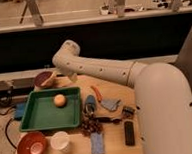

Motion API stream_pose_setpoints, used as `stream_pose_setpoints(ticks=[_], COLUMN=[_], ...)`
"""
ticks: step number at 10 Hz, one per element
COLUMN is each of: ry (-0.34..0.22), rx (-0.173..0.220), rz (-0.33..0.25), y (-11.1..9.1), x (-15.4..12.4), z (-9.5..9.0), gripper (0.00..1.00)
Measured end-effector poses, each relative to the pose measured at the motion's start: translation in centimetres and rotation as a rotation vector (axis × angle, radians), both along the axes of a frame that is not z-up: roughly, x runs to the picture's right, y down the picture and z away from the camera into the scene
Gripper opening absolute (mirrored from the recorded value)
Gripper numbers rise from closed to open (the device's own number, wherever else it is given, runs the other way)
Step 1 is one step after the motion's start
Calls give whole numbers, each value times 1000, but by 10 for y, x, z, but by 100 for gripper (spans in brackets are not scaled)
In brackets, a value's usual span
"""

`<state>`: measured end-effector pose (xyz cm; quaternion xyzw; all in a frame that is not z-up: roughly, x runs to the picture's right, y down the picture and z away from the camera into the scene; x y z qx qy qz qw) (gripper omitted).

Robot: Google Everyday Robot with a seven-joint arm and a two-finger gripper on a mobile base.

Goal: Place banana in tray

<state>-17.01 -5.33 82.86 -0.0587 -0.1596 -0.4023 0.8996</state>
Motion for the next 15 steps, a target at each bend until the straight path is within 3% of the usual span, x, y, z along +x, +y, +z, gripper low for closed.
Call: stream_pose_setpoints(ticks=[9, 15], ry=[0, -11], rx=[14, 11], rz=[-27, -34], y=[-9, -2], x=[-32, -47], z=[23, 43], gripper=[80, 80])
